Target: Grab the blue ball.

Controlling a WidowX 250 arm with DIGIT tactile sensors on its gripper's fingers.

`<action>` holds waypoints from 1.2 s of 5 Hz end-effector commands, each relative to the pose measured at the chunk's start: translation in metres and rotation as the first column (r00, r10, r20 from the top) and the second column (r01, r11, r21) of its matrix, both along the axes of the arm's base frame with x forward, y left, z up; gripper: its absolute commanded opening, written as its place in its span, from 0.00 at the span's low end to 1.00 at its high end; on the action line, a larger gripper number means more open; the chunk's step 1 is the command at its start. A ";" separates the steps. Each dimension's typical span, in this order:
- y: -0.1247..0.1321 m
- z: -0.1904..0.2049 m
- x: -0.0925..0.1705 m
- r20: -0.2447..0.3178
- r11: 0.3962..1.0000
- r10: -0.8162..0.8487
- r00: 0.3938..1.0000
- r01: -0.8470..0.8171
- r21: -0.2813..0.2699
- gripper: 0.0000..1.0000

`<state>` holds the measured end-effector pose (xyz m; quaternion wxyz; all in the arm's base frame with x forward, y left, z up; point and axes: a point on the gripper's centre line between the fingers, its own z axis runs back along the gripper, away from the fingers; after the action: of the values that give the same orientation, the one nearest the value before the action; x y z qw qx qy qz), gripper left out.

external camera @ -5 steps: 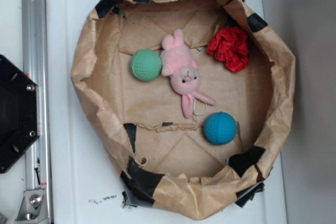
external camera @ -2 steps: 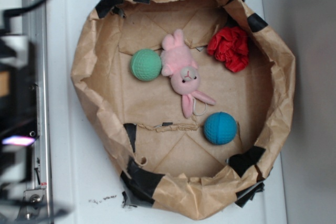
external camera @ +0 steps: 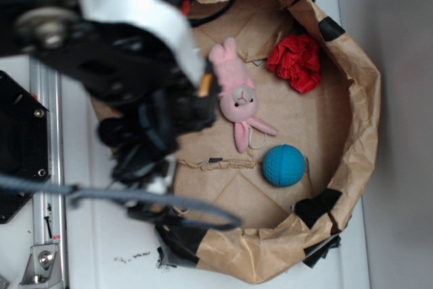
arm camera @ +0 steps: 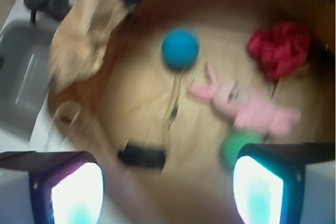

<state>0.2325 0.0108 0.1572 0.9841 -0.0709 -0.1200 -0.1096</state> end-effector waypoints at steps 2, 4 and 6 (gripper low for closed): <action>-0.032 -0.062 0.067 0.091 0.986 -0.158 0.983 0.151 0.075 1.00; -0.074 -0.108 0.085 0.109 0.952 -0.261 0.959 0.237 0.195 1.00; -0.055 -0.092 0.078 0.105 0.978 -0.166 0.981 0.150 0.142 0.00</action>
<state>0.3007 -0.0392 0.0470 0.9718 -0.0122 -0.1301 -0.1961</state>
